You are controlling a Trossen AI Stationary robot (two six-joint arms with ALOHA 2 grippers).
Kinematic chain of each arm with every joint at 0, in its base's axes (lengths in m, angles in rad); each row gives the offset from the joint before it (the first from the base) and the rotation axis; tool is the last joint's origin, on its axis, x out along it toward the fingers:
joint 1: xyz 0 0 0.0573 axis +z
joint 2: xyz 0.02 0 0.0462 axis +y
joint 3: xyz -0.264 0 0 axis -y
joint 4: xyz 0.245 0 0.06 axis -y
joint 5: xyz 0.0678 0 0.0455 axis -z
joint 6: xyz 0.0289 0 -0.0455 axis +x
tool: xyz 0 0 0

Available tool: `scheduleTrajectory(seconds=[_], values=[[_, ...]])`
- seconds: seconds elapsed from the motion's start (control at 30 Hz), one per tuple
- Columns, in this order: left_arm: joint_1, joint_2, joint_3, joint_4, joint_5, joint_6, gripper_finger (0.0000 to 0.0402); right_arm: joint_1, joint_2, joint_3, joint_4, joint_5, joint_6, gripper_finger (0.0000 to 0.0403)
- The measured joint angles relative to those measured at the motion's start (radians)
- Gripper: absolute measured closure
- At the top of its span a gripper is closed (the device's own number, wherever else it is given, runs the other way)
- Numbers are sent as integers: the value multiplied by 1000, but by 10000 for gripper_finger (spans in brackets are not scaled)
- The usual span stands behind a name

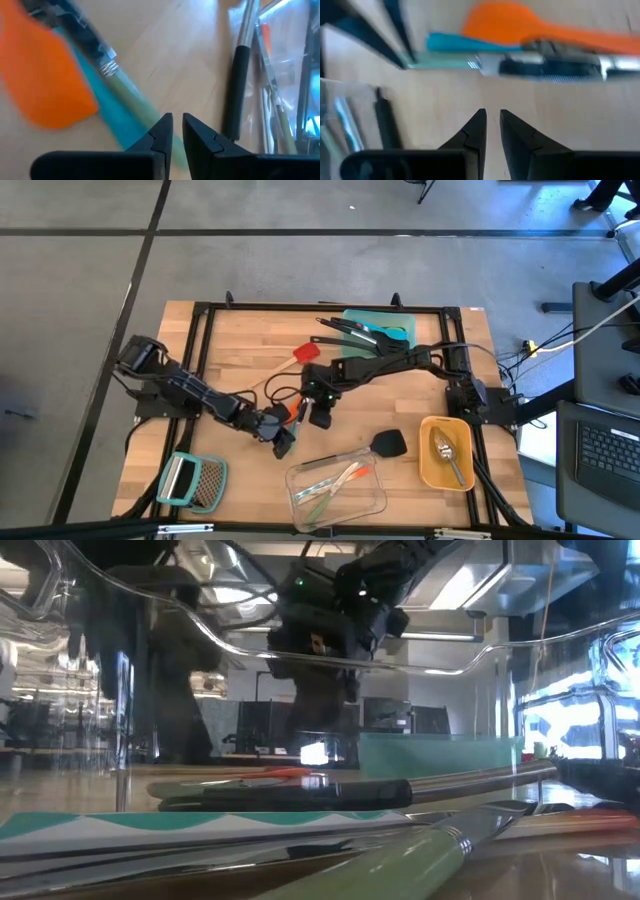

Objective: Pick & Place Kitchen Items
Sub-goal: Put the green table knife into the transparent bin

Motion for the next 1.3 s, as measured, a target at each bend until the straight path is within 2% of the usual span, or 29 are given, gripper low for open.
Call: scheduleTrajectory(seconds=[0.13,0.27,0.47,0.6,0.7,0.83,0.97,1.3], values=[[5,48,57,-5,11,56,374,1,-6,0,-114,86,61,345],[6,113,124,-107,9,85,381,14,-35,-5,-202,209,81,348],[-5,158,160,-149,-18,92,387,34,-196,-89,-115,227,49,371],[-6,156,162,-193,-21,81,392,54,-328,-182,-69,285,32,377],[-11,154,163,-230,-18,79,395,58,-396,-239,-18,253,29,377],[-13,152,163,-253,-15,89,395,57,-436,-270,65,106,0,377],[-10,135,163,-310,-14,94,395,57,-434,-274,74,-18,-23,377],[23,57,157,-526,-64,126,396,60,-428,-274,85,-27,-36,377]])
